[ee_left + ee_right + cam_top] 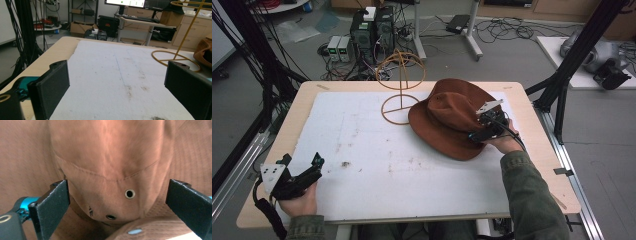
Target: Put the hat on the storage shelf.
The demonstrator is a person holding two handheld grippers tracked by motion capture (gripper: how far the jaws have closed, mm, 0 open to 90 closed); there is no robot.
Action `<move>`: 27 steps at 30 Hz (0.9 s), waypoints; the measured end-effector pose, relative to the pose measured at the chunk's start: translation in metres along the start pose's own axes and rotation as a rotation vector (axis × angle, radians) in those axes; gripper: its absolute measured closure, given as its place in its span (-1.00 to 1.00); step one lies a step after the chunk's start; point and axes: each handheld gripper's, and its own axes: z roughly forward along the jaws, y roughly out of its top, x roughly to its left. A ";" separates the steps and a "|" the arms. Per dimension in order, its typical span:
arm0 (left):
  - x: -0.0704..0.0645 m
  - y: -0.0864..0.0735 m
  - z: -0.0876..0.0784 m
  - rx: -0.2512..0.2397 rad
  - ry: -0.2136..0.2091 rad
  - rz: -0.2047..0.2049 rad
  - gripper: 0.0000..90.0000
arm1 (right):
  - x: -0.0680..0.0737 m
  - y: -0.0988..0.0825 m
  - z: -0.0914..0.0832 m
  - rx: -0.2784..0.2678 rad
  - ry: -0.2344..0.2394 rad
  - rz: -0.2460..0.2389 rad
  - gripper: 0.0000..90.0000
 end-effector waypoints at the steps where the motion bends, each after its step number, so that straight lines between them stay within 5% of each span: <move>1: 0.000 0.000 0.000 0.003 -0.001 0.001 -0.86 | 0.001 0.000 0.003 0.016 0.004 0.000 -0.90; 5: -0.002 0.000 0.001 0.004 -0.005 0.003 -0.86 | 0.001 0.000 0.011 0.031 0.014 0.002 -0.84; 7: -0.003 0.000 0.001 0.006 -0.009 0.007 -0.86 | -0.002 0.000 0.013 0.035 0.038 0.027 -0.42; 14: -0.003 -0.001 0.001 0.007 -0.009 0.003 -0.86 | -0.003 0.000 0.016 0.031 0.031 0.047 0.26; 15: -0.003 -0.001 0.001 0.007 -0.010 0.003 -0.86 | -0.003 0.001 0.016 0.033 0.026 0.046 0.52; 17: -0.003 0.000 0.001 0.007 -0.009 0.004 -0.86 | -0.002 0.001 0.016 0.037 0.029 0.051 0.66; 18: -0.003 0.000 0.001 0.004 -0.008 0.003 -0.86 | 0.000 0.002 0.016 0.053 0.018 0.064 0.90; 27: -0.001 0.000 0.000 0.002 -0.006 -0.003 -0.86 | 0.001 0.002 0.009 0.031 -0.033 0.160 0.96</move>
